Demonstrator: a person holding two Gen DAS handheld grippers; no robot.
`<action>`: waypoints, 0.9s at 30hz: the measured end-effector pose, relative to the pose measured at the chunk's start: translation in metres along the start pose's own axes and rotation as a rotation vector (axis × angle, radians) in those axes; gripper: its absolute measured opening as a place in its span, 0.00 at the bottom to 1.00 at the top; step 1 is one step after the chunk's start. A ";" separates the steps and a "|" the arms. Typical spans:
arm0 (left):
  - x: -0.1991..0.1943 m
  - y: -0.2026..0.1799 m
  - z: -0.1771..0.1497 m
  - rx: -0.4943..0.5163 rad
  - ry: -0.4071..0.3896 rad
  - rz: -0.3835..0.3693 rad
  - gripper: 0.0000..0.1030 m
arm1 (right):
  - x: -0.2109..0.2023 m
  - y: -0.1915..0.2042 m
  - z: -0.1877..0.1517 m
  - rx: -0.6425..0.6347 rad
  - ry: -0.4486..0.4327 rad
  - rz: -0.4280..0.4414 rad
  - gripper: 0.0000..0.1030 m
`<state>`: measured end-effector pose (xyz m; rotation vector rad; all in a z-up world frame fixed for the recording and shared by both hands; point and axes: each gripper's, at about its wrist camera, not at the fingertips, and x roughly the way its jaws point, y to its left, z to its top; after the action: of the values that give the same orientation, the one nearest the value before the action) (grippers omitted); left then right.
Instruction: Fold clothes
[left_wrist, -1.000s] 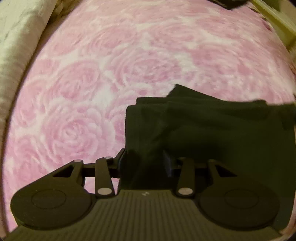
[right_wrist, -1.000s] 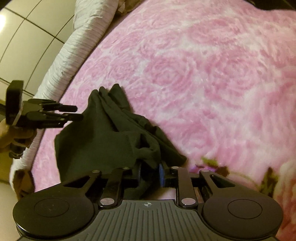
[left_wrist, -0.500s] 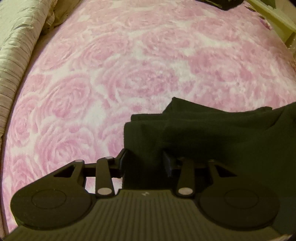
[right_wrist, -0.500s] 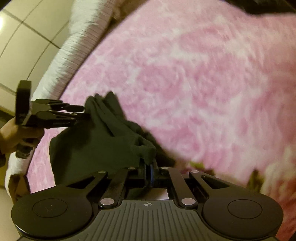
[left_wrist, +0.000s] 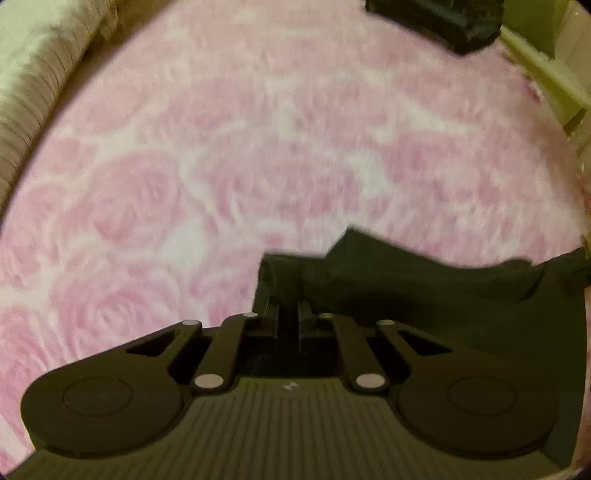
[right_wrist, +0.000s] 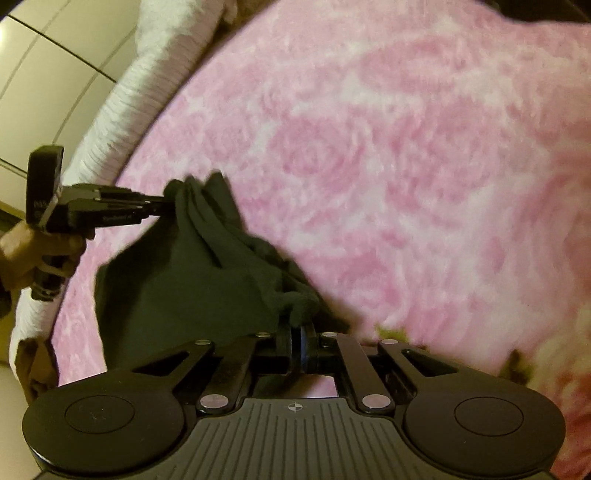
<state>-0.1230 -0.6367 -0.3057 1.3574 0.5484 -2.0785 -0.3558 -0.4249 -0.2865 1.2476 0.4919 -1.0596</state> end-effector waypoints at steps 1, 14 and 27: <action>0.000 0.002 0.001 -0.009 -0.006 -0.001 0.07 | -0.003 0.000 -0.001 -0.005 -0.007 -0.003 0.02; -0.018 0.026 -0.014 -0.127 -0.012 0.108 0.37 | -0.011 -0.023 -0.002 0.022 0.005 -0.101 0.20; -0.024 -0.058 -0.048 -0.005 -0.021 -0.035 0.33 | 0.043 0.072 0.009 -0.432 0.017 0.075 0.21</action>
<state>-0.1225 -0.5576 -0.3009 1.3305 0.5714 -2.1157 -0.2765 -0.4522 -0.2811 0.8846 0.6433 -0.8246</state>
